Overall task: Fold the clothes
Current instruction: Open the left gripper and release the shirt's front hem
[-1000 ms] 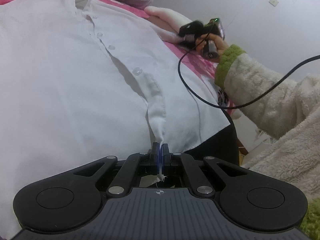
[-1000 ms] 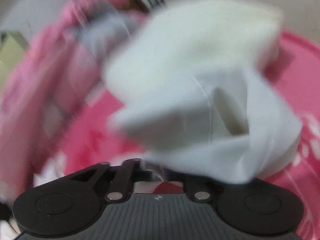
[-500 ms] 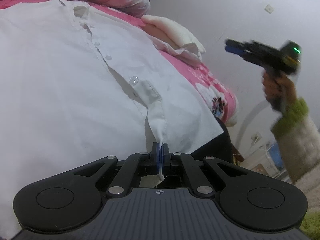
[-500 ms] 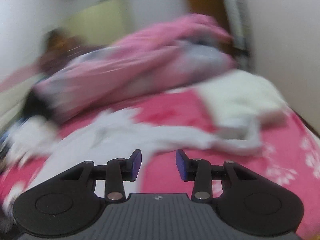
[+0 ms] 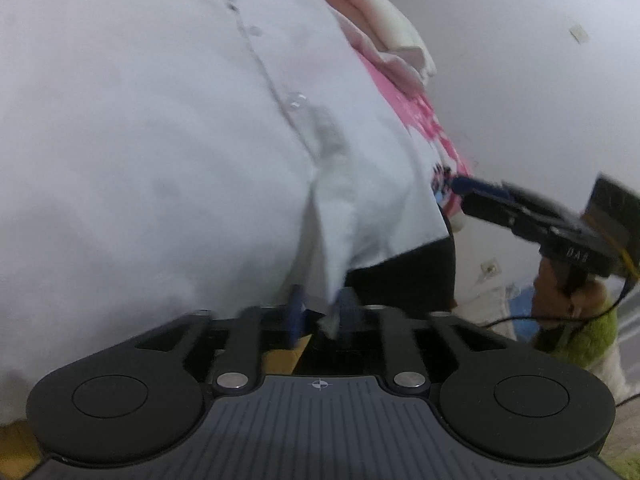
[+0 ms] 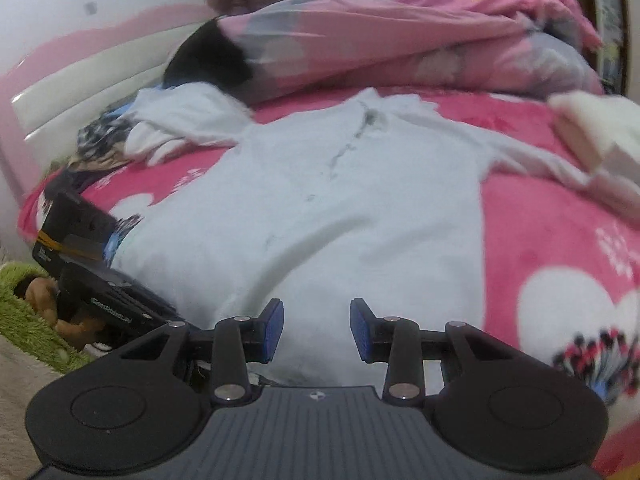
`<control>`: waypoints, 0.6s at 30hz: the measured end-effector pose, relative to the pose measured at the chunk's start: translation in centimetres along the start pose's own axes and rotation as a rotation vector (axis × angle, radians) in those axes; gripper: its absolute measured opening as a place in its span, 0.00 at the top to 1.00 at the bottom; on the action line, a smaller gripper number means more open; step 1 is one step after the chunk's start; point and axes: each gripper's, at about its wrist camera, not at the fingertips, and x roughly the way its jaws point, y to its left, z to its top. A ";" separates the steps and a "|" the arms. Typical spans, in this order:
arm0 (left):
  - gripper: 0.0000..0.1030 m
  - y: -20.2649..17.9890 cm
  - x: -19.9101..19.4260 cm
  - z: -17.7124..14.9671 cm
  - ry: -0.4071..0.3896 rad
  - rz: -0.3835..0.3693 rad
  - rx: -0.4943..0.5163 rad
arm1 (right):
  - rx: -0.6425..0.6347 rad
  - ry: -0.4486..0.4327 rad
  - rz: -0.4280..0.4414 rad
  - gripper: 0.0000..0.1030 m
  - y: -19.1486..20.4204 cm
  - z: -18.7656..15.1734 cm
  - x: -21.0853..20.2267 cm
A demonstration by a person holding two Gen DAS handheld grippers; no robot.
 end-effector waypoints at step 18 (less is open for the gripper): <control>0.68 -1.5 1.2 1.6 0.002 0.039 0.062 | 0.279 0.099 -0.152 0.99 -9.3 -2.9 2.9</control>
